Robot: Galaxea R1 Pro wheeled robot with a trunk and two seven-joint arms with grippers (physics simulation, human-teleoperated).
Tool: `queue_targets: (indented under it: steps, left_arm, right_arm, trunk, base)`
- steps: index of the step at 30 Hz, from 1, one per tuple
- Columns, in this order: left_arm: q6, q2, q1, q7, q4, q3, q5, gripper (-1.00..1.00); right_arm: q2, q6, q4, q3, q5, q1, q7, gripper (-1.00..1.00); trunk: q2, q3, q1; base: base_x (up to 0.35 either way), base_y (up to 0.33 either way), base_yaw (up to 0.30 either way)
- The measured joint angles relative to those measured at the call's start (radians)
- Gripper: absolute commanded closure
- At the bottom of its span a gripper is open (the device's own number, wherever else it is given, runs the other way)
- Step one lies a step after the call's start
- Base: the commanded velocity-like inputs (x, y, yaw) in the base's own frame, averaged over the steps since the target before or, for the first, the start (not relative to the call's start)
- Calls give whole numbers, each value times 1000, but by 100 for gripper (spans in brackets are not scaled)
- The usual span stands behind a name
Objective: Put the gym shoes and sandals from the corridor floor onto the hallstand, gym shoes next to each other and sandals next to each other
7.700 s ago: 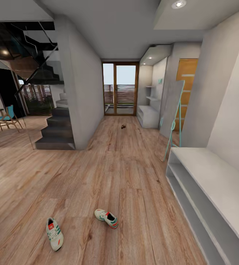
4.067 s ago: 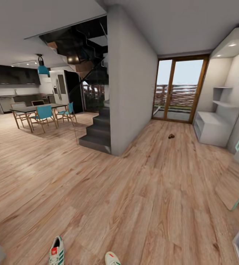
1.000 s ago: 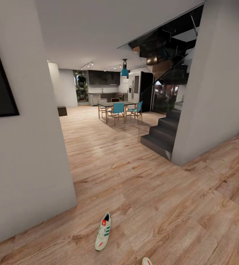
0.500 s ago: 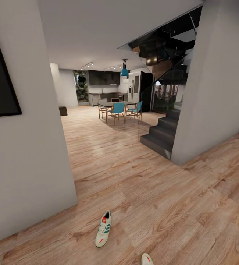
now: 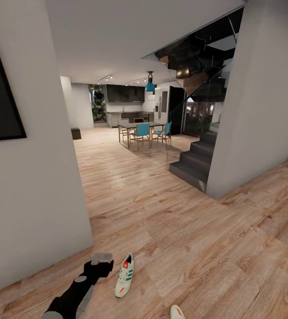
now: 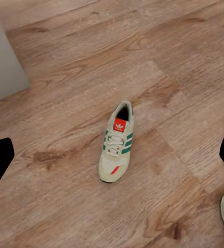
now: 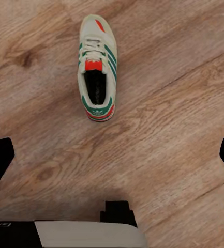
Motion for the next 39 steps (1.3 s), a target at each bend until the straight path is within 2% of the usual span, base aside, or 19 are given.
queue_targets:
  steps: [1, 3, 6, 7, 12, 14, 22, 24, 25, 26, 29, 37, 39]
  left_arm:
    - [25, -2, -21, 0, -1, 0, 0, -100]
    - [86, -9, -81, -10, -16, 0, 1, -100]
    - [115, -12, -116, -44, -45, 0, 3, -100]
    - [122, -13, -125, -65, -62, 0, 4, -100]
    - [133, -11, -139, -121, -128, 1, 7, -100]
    - [134, -12, -140, -126, -136, 0, 6, -100]
    - [132, -13, -141, -132, -144, -3, 2, -100]
    - [132, -11, -141, -132, -145, -3, 2, -100]
    - [133, -11, -141, -131, -146, -3, 2, -100]
    - [132, -11, -141, -131, -145, -4, 1, -100]
    - [133, -11, -141, -131, -145, -4, 1, -100]
    - [133, -12, -141, -131, -146, -5, 1, -100]
    - [134, -14, -141, -131, -146, -5, 2, -100]
  right_arm:
    - [0, 27, -33, 0, 0, 0, 0, -100]
    - [3, 153, -162, 0, 2, -4, 0, -100]
    - [6, 284, -283, -1, 1, -35, 1, -100]
    - [7, 336, -321, -1, 0, -63, 1, -100]
    - [6, 465, -383, 0, -3, -184, 3, -100]
    - [7, 477, -388, 2, -3, -195, 5, -100]
    - [10, 469, -395, 10, 5, -207, 5, -100]
    - [11, 437, -393, 10, 5, -207, 5, -100]
    - [12, 349, -390, 10, 5, -207, 4, -100]
    - [12, 303, -389, 10, 5, -207, 3, -100]
    - [12, 219, -389, 10, 4, -207, 2, -100]
    - [12, 175, -388, 10, 4, -207, 1, -100]
    - [11, 171, -387, 10, 4, -207, 1, -100]
  trunk:
    - [0, 0, 0]
    - [0, 0, 0]
    - [0, 0, 0]
    - [0, 0, 0]
    - [0, 0, 0]
    - [0, 0, 0]
    - [0, 0, 0]
    - [0, 0, 0]
    - [0, 0, 0]
    - [0, 0, 0]
    - [0, 0, 0]
    - [0, 0, 0]
    - [-14, -9, 8]
  base:
    - [0, 0, 0]
    - [0, 0, 0]
    - [0, 0, 0]
    - [0, 0, 0]
    - [0, 0, 0]
    - [0, 0, 0]
    - [0, 0, 0]
    - [0, 0, 0]
    - [0, 0, 0]
    - [0, 0, 0]
    - [0, 0, 0]
    - [0, 0, 4]
    - [0, 0, 50]
